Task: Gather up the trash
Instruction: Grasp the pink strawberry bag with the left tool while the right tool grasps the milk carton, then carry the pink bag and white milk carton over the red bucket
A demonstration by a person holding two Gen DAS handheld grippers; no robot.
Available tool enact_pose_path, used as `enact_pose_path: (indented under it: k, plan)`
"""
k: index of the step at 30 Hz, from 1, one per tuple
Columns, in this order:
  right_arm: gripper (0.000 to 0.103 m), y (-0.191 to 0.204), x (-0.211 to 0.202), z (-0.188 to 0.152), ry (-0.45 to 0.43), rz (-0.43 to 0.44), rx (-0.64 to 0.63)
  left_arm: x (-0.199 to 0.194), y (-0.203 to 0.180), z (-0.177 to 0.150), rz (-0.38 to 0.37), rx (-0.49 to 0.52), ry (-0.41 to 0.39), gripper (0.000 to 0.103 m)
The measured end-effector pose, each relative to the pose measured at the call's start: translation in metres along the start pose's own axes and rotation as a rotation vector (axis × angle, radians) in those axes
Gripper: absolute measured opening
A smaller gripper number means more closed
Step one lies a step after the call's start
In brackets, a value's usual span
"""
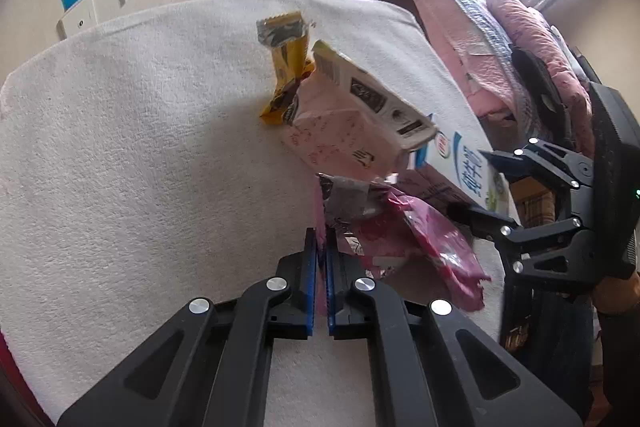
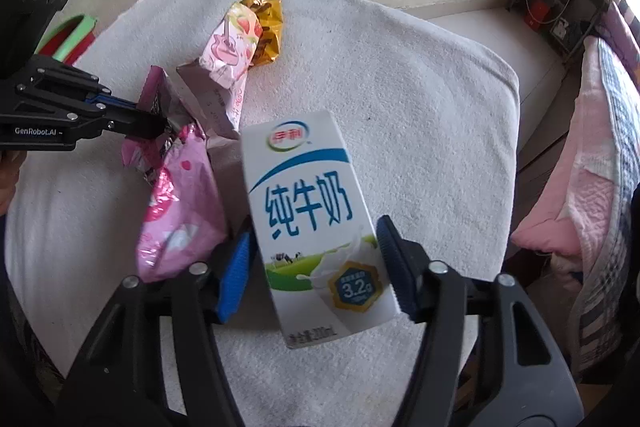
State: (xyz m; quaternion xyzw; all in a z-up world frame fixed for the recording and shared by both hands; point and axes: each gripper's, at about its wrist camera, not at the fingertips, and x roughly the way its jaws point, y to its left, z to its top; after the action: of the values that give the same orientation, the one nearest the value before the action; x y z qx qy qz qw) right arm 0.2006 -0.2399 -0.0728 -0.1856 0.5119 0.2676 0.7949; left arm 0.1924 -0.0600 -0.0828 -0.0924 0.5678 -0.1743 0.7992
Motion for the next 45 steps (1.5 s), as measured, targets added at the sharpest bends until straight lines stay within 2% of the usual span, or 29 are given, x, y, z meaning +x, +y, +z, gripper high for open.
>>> enact_pose_path:
  k: [7,21,38,45]
  plan:
    - [0.056,-0.005,-0.021,-0.004,-0.048,0.023,0.069,-0.031,-0.003,-0.008,0.072,0.024,-0.055,0.001]
    - [0.056,0.013,-0.071,0.007,-0.120,0.013,0.076,-0.100,0.022,-0.038,0.126,-0.037,-0.168,0.001]
    - [0.056,0.074,-0.093,0.051,-0.209,0.026,0.059,-0.171,0.078,-0.071,0.206,-0.160,-0.278,0.001]
    - [0.056,0.119,-0.092,0.072,-0.246,0.049,0.036,-0.193,0.108,-0.082,0.244,-0.212,-0.308,0.001]
